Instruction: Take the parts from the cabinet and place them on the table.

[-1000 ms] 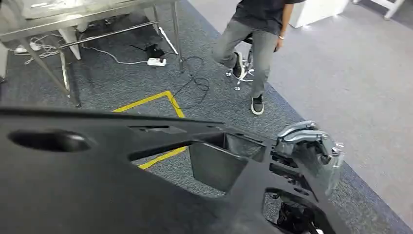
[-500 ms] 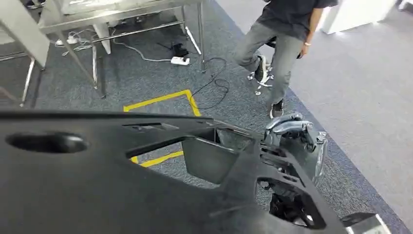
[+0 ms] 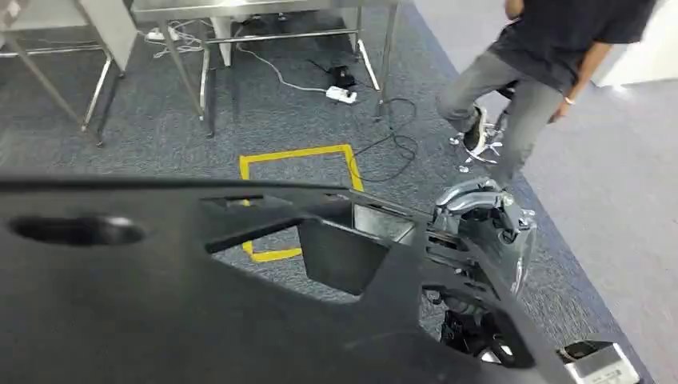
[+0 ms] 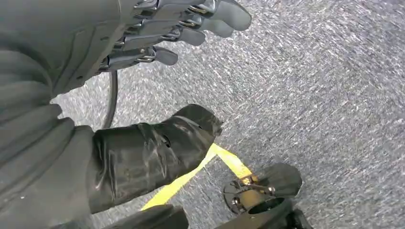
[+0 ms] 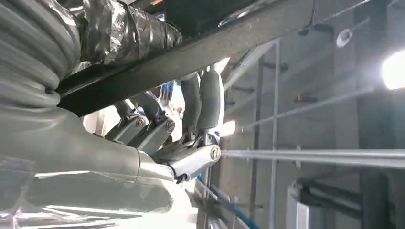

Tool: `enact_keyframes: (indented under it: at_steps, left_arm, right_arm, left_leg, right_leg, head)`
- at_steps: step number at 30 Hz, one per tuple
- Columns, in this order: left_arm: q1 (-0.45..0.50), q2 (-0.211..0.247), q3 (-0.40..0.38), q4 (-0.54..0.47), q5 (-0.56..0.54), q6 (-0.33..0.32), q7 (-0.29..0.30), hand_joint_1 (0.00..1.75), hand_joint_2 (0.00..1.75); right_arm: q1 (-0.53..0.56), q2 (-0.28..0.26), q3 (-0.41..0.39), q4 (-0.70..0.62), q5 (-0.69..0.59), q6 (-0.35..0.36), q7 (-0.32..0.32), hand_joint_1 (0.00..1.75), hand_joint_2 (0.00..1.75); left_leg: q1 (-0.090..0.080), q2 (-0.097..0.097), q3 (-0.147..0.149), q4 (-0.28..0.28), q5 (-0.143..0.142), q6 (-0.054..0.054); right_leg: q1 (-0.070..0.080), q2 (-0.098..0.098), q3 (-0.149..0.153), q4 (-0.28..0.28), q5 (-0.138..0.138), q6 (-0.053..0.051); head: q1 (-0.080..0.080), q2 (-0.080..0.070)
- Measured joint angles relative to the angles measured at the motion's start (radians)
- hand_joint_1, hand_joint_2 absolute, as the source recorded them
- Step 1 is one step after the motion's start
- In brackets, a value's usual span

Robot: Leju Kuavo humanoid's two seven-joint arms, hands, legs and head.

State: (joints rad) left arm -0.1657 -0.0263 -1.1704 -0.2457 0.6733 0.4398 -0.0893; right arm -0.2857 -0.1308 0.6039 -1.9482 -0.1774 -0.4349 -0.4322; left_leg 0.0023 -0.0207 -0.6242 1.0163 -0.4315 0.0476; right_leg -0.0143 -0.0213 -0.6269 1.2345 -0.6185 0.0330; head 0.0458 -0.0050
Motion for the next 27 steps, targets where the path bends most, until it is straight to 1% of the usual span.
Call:
enact_keyframes:
  at_steps: [1,2,3,4,5,6,7,8,9,10,11,12,13,14,15,16,17,18,19,20,21,22,23,24,25,26,27]
  left_arm:
    - [-0.001,-0.001,0.0,0.0,-0.002,0.002,0.003,0.0,1.75]
    - [0.0,-0.001,0.0,0.0,-0.003,0.003,0.005,0.0,1.75]
    - [0.0,-0.002,0.0,0.0,-0.005,0.009,0.007,0.0,1.75]
    - [0.001,-0.002,0.0,0.0,-0.006,0.012,0.008,0.0,1.75]
    - [0.0,-0.003,0.0,0.0,-0.007,0.013,0.009,0.0,1.75]
    - [0.0,-0.004,0.0,0.0,-0.008,0.014,0.009,0.0,1.75]
    - [0.002,-0.01,0.0,0.0,-0.009,0.016,0.008,0.0,1.75]
    - [-0.003,-0.01,0.0,0.0,-0.009,0.017,0.007,0.0,1.75]
    - [-0.003,-0.011,0.0,0.0,-0.009,0.018,0.005,0.0,1.75]
    - [-0.001,-0.012,0.0,0.0,-0.01,0.017,0.003,0.0,1.75]
    - [0.001,-0.014,0.0,0.0,-0.01,0.017,0.003,0.0,1.75]
    - [0.002,-0.013,0.0,0.0,-0.01,0.018,0.003,0.0,1.75]
    - [0.003,-0.013,0.0,0.0,-0.01,0.019,0.002,0.0,1.75]
    - [0.0,-0.014,0.0,0.0,-0.01,0.019,0.002,0.0,1.75]
    - [-0.004,-0.014,0.0,0.0,-0.011,0.014,0.002,0.0,1.75]
    - [-0.008,-0.014,0.0,0.0,-0.012,0.011,0.001,0.0,1.75]
    - [-0.009,-0.014,0.0,0.0,-0.012,0.009,0.001,0.0,1.75]
    - [-0.009,-0.014,0.0,0.0,-0.012,0.009,0.001,0.0,1.75]
    - [-0.007,-0.014,0.0,0.0,-0.012,0.009,0.001,0.0,1.75]
    - [-0.007,-0.013,0.0,0.0,-0.012,0.009,0.001,0.0,1.75]
    - [-0.005,-0.013,0.0,0.0,-0.012,0.01,0.0,0.0,1.75]
    - [-0.006,-0.013,0.0,0.0,-0.012,0.01,0.0,0.0,1.75]
    - [-0.006,-0.013,0.0,0.0,-0.012,0.01,-0.003,0.0,1.75]
    - [-0.007,-0.013,0.0,0.0,-0.012,0.01,-0.003,0.0,1.75]
    - [-0.007,-0.013,0.0,0.0,-0.012,0.01,-0.006,0.0,1.75]
    - [-0.005,-0.013,0.0,0.0,-0.012,0.009,-0.007,0.0,1.75]
    - [-0.003,-0.013,0.0,0.0,-0.012,0.009,-0.01,0.0,1.75]
  right_arm:
    - [0.005,0.0,-0.002,0.001,0.0,0.0,-0.002,1.75,1.75]
    - [0.007,0.0,-0.003,0.001,-0.001,0.0,-0.003,1.75,1.75]
    - [0.008,0.0,-0.004,0.002,-0.002,0.0,-0.005,1.75,1.75]
    - [0.007,0.0,-0.004,0.002,-0.002,0.0,-0.005,1.75,1.75]
    - [0.007,0.0,-0.004,0.002,-0.003,0.0,-0.006,1.75,1.75]
    - [0.007,0.0,-0.004,0.002,-0.003,0.001,-0.006,1.75,1.75]
    - [0.008,0.0,-0.004,0.003,-0.004,0.001,-0.006,1.75,1.75]
    - [0.01,0.0,-0.004,0.002,-0.004,0.001,-0.006,1.75,1.75]
    - [0.01,0.0,-0.005,0.002,-0.004,0.002,-0.006,1.75,1.75]
    - [0.009,0.0,-0.005,0.002,-0.004,0.003,-0.007,1.75,1.75]
    - [0.009,0.0,-0.005,0.002,-0.005,0.003,-0.007,1.75,1.75]
    - [0.009,0.0,-0.005,0.002,-0.005,0.003,-0.007,1.75,1.75]
    - [0.008,0.0,-0.005,0.002,-0.005,0.004,-0.006,1.75,1.75]
    - [0.01,0.001,-0.005,0.002,-0.004,0.005,-0.006,1.75,1.75]
    - [0.009,0.001,-0.006,0.002,-0.004,0.006,-0.006,1.75,1.75]
    - [0.012,0.001,-0.006,0.003,-0.005,0.005,-0.006,1.75,1.75]
    - [0.012,0.001,-0.006,0.005,-0.005,0.005,-0.006,1.75,1.75]
    - [0.013,0.001,-0.006,0.005,-0.007,0.005,-0.006,1.75,1.75]
    - [0.013,0.001,-0.006,0.006,-0.011,0.006,-0.008,1.75,1.75]
    - [0.013,0.001,-0.006,0.006,-0.013,0.007,-0.008,1.75,1.75]
    - [0.013,0.001,-0.006,0.006,-0.026,0.015,-0.01,1.75,1.75]
    - [0.013,0.001,-0.007,0.006,-0.04,0.023,-0.011,1.75,1.75]
    - [0.013,0.001,-0.007,0.006,-0.058,0.032,-0.013,1.75,1.75]
    - [0.013,0.001,-0.008,0.006,-0.065,0.036,-0.015,1.75,1.75]
    - [0.012,0.0,-0.009,0.006,-0.07,0.039,-0.017,1.75,1.75]
    - [0.013,0.0,-0.011,0.009,-0.074,0.04,-0.019,1.75,1.75]
    - [0.013,0.0,-0.011,0.01,-0.076,0.04,-0.021,1.75,1.75]
  left_leg:
    - [-0.001,-0.016,0.001,0.0,-0.001,0.001]
    - [-0.002,-0.032,0.002,0.002,-0.002,0.003]
    - [-0.003,-0.048,0.004,0.004,-0.003,0.003]
    - [-0.004,-0.063,0.006,0.006,-0.005,0.003]
    - [-0.005,-0.083,0.009,0.008,-0.008,0.002]
    - [-0.005,-0.092,0.012,0.01,-0.009,0.001]
    - [0.002,-0.103,0.009,0.007,-0.01,-0.002]
    - [-0.003,-0.114,0.002,0.014,-0.009,-0.006]
    - [0.006,-0.126,-0.004,0.011,-0.006,-0.014]
    - [0.012,-0.141,-0.007,0.005,-0.004,-0.024]
    - [0.013,-0.153,-0.005,0.001,-0.001,-0.031]
    - [0.003,-0.168,-0.008,-0.003,0.0,-0.036]
    - [0.002,-0.125,-0.003,0.008,-0.007,-0.037]
    - [-0.002,-0.059,-0.022,0.047,-0.03,-0.044]
    - [0.001,-0.026,-0.053,0.104,-0.058,-0.048]
    - [0.006,-0.005,-0.098,0.187,-0.093,-0.053]
    - [0.01,0.005,-0.141,0.265,-0.12,-0.059]
    - [0.011,0.007,-0.152,0.283,-0.122,-0.061]
    - [0.014,0.009,-0.154,0.284,-0.111,-0.065]
    - [0.015,0.01,-0.15,0.276,-0.103,-0.066]
    - [0.018,0.016,-0.109,0.197,-0.055,-0.067]
    - [0.019,0.019,-0.067,0.124,-0.022,-0.066]
    - [0.018,0.026,-0.003,0.018,0.014,-0.061]
    - [0.015,0.037,0.008,-0.01,-0.007,-0.051]
    - [0.008,0.037,0.015,-0.015,-0.001,-0.046]
    - [0.006,0.033,0.012,-0.011,-0.003,-0.039]
    - [0.004,0.031,0.011,-0.01,-0.006,-0.035]
  right_leg:
    - [0.002,0.008,-0.043,0.066,-0.016,-0.001]
    - [0.004,0.011,-0.068,0.091,-0.005,-0.003]
    - [0.006,0.014,-0.071,0.073,0.022,-0.006]
    - [0.006,0.018,-0.059,0.027,0.061,-0.01]
    - [0.006,0.029,-0.022,-0.071,0.128,-0.017]
    - [0.006,0.048,0.001,-0.129,0.163,-0.021]
    - [0.0,0.121,0.021,-0.172,0.159,-0.03]
    - [-0.001,0.137,0.025,-0.195,0.164,-0.032]
    - [0.004,0.124,0.03,-0.196,0.161,-0.03]
    - [0.008,0.114,0.032,-0.198,0.16,-0.033]
    - [0.01,0.104,0.035,-0.201,0.161,-0.035]
    - [-0.005,0.088,0.045,-0.216,0.165,-0.041]
    - [-0.006,0.07,0.055,-0.225,0.168,-0.044]
    - [-0.006,0.057,0.06,-0.229,0.166,-0.05]
    - [-0.004,0.041,0.062,-0.229,0.165,-0.056]
    - [-0.002,0.022,0.064,-0.229,0.162,-0.058]
    - [-0.002,0.002,0.063,-0.229,0.159,-0.059]
    - [-0.002,-0.006,0.064,-0.228,0.158,-0.058]
    - [-0.002,-0.018,0.065,-0.228,0.157,-0.057]
    - [-0.002,-0.022,0.065,-0.228,0.156,-0.057]
    - [-0.003,-0.036,0.069,-0.227,0.153,-0.053]
    - [-0.003,-0.036,0.071,-0.227,0.15,-0.049]
    - [-0.003,-0.047,0.076,-0.226,0.146,-0.043]
    - [-0.003,-0.052,0.077,-0.227,0.145,-0.041]
    - [0.005,-0.054,0.074,-0.226,0.142,-0.033]
    - [0.001,-0.054,0.075,-0.226,0.144,-0.027]
    - [0.0,-0.055,0.077,-0.228,0.144,-0.022]
  head:
    - [-0.005,0.0]
    - [-0.009,0.0]
    - [-0.015,0.0]
    - [-0.016,0.0]
    - [-0.017,0.0]
    - [-0.016,0.0]
    - [-0.019,0.0]
    - [-0.024,0.0]
    - [-0.026,0.0]
    - [-0.026,0.0]
    - [-0.027,0.0]
    - [-0.03,0.0]
    - [-0.029,0.0]
    - [-0.037,0.0]
    - [-0.044,0.0]
    - [-0.044,0.0]
    - [-0.041,0.0]
    - [-0.04,0.0]
    - [-0.042,0.0]
    - [-0.044,0.0]
    - [-0.048,0.0]
    - [-0.05,0.0]
    - [-0.054,0.0]
    - [-0.059,0.0]
    - [-0.064,0.0]
    - [-0.071,0.0]
    - [-0.073,0.0]
